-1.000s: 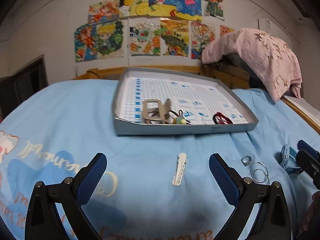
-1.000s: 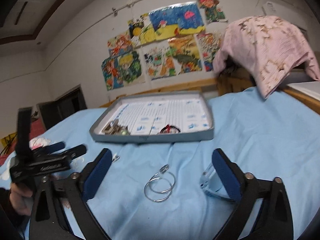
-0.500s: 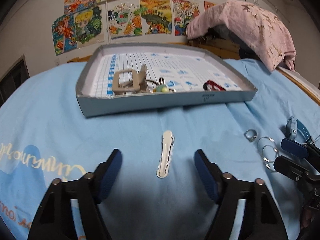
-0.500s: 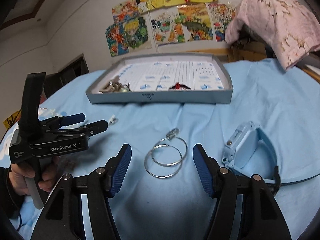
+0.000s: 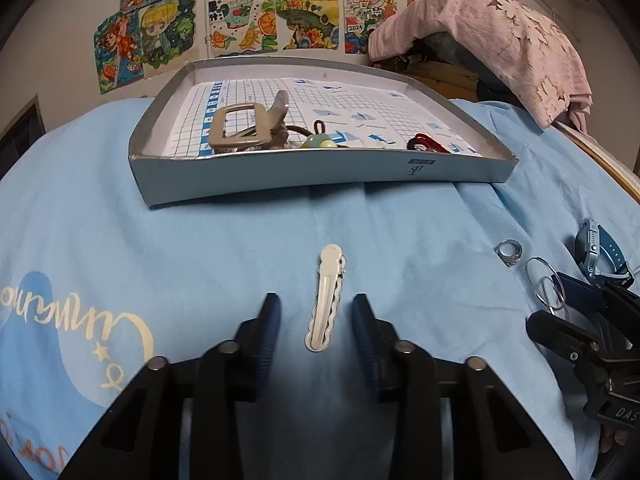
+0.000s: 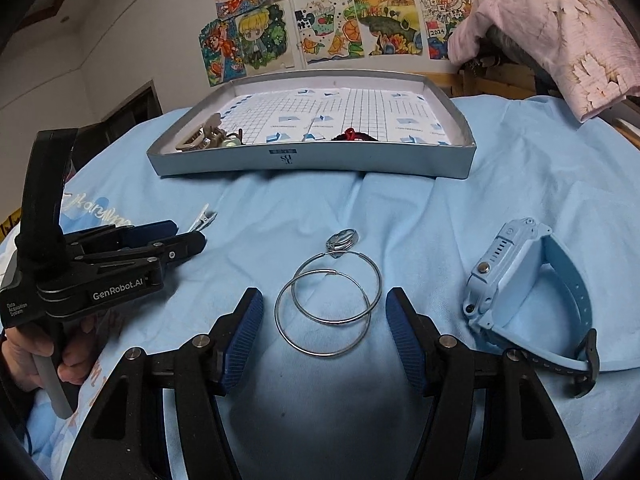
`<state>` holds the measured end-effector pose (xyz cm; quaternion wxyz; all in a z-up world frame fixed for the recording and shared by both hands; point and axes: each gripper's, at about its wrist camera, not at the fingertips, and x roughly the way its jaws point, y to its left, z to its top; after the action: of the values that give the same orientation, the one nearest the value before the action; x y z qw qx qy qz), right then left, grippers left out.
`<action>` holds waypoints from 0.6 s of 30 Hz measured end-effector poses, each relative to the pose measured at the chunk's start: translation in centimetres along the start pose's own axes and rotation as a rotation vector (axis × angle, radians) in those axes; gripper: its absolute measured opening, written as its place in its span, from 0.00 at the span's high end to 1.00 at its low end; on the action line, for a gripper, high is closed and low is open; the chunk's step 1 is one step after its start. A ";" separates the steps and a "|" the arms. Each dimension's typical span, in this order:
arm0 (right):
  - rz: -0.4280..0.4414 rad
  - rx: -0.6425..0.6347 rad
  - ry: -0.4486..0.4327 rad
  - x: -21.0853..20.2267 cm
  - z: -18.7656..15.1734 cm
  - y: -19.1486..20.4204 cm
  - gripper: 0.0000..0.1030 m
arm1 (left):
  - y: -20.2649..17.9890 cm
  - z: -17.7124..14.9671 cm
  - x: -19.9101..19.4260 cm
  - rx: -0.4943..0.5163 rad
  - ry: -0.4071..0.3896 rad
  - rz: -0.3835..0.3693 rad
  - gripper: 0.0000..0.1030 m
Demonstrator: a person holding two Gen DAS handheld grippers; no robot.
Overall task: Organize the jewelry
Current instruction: 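Grasp the white snap hair clip with left gripper while right gripper grasps the silver hoop earrings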
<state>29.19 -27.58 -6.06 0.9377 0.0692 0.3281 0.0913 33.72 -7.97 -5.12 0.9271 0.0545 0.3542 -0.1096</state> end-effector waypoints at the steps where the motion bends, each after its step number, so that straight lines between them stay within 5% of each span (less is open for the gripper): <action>1: -0.001 0.001 0.001 0.0 0.0 0.0 0.46 | 0.0 0.0 0.1 -0.001 0.003 -0.001 0.75; 7: 0.000 0.027 0.007 0.2 0.0 -0.3 0.56 | -0.4 -0.4 0.3 0.022 0.011 -0.016 0.92; 18: -0.006 0.003 0.000 0.2 0.0 0.2 0.61 | -0.6 -0.9 0.0 0.038 -0.017 -0.018 0.95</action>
<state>29.30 -27.38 -6.12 0.9378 0.0693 0.3287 0.0879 33.01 -8.39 -5.75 0.9278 0.0683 0.3448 -0.1250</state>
